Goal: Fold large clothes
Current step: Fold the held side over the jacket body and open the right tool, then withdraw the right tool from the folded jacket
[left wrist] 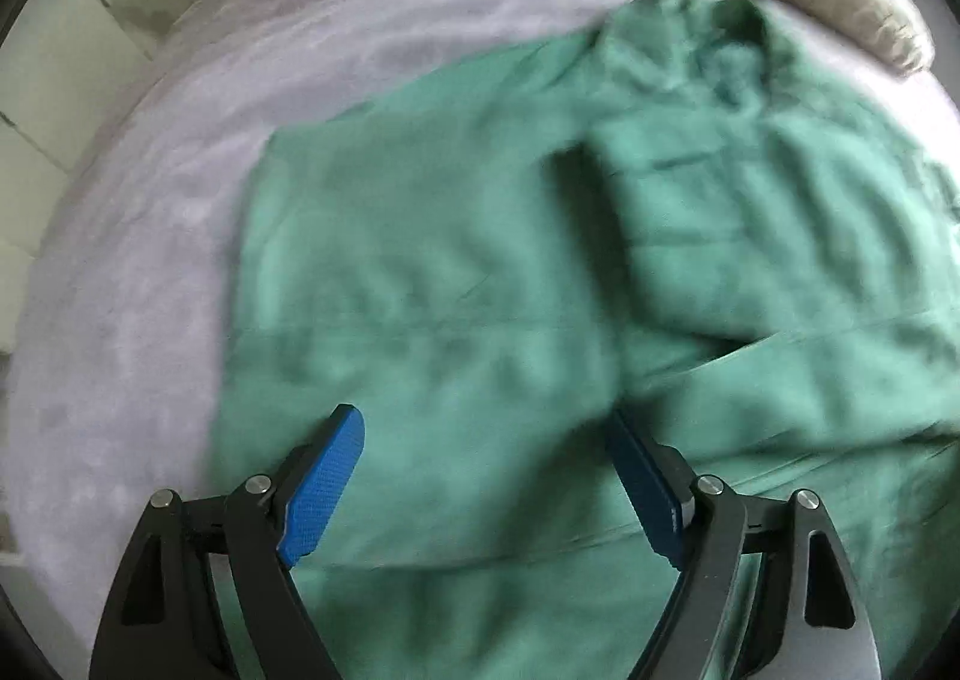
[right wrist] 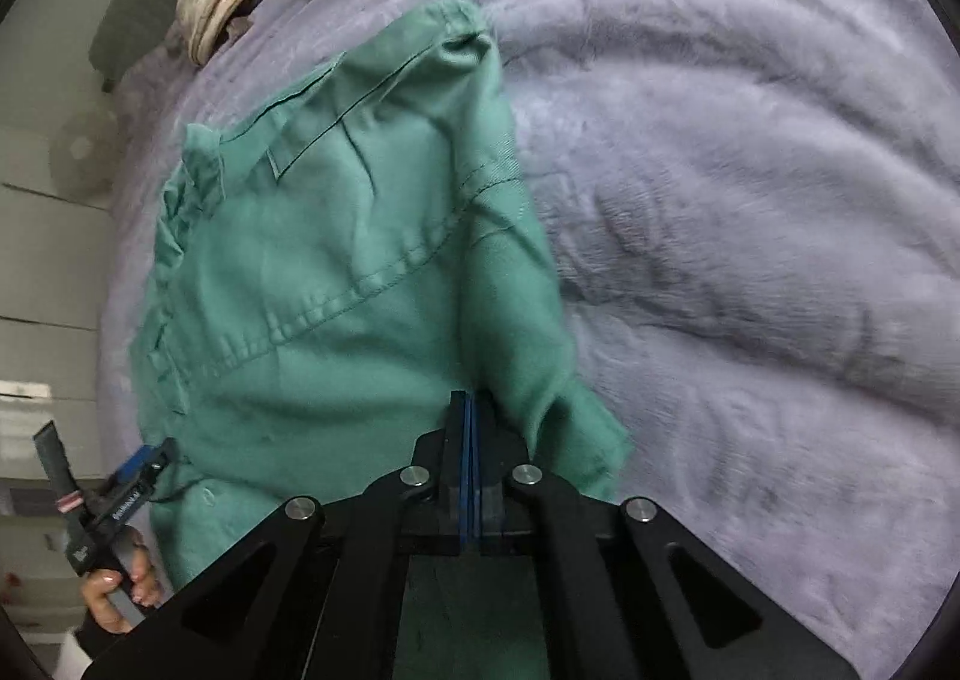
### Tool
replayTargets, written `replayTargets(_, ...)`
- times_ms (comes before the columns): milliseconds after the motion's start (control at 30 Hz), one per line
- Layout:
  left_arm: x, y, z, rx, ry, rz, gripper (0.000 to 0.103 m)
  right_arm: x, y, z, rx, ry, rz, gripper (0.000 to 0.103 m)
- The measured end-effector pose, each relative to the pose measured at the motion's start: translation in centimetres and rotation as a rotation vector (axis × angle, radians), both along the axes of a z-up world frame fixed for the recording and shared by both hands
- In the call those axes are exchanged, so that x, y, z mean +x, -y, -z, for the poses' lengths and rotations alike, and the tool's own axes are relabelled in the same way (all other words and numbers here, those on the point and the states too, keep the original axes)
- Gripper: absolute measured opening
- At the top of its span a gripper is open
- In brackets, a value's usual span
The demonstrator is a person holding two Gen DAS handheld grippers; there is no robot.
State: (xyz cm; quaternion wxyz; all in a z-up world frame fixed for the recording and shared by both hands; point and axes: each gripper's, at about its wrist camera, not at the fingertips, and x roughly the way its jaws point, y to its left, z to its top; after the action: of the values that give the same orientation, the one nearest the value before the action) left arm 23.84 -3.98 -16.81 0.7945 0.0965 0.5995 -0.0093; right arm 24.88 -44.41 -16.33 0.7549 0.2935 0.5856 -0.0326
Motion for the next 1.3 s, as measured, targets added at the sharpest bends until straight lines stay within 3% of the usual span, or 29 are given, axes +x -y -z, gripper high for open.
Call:
replayTargets(100, -0.7, -1.2, -0.4, -0.03, -0.011, -0.021, 0.084, -0.7, -0.3, -1.3, -0.006, -0.01, 0.0, 0.003)
replayTargets(233, -2.3, -1.4, -1.3, -0.011, -0.007, 0.002, 0.084, -1.7, -1.6, -2.1, -0.042, -0.024, -0.029, 0.004)
replayTargets(500, -5.7, -0.8, -2.9, -0.021, -0.027, 0.025, 0.084, -3.7, -4.0, -2.2, -0.019, -0.073, -0.018, 0.004)
replayTargets(867, -7.5, -1.4, -5.4, -0.027, -0.047, 0.023, 0.084, -6.8, -6.9, -4.1, -0.027, -0.101, -0.029, 0.004)
replayTargets(900, -7.7, -1.5, -5.5, -0.026, -0.056, 0.022, 0.084, -7.0, -7.1, -4.2, -0.028, -0.102, -0.029, 0.007)
replayTargets(967, -8.7, -1.5, -5.7, -0.032, -0.082, 0.026, 0.084, -7.7, -7.6, -4.5, -0.033, -0.109, -0.024, 0.025)
replayTargets(1000, -9.0, -1.5, -5.7, -0.033, -0.087, 0.025, 0.084, -7.9, -7.8, -4.6, -0.035, -0.111, -0.022, 0.047)
replayTargets(1033, -9.4, -1.6, -5.8, -0.035, -0.089, 0.024, 0.084, -8.2, -8.0, -4.8, -0.041, -0.11, -0.019, 0.059)
replayTargets(1067, -9.8, -1.7, -5.9, -0.037, -0.088, 0.024, 0.086, -8.5, -8.2, -5.0, -0.048, -0.105, -0.018, 0.059)
replayTargets(1100, -10.1, -1.8, -6.0, -0.037, -0.089, 0.023, 0.098, -8.7, -8.5, -5.2, -0.053, -0.103, -0.02, 0.059)
replayTargets(1133, -10.4, -2.0, -6.1, -0.036, -0.086, 0.019, 0.103, -9.0, -8.8, -5.4, -0.052, -0.104, -0.023, 0.059)
replayTargets(1300, -11.7, -2.2, -6.5, -0.026, -0.097, 0.045, 0.103, -9.8, -9.6, -5.9, -0.045, -0.109, -0.026, 0.059)
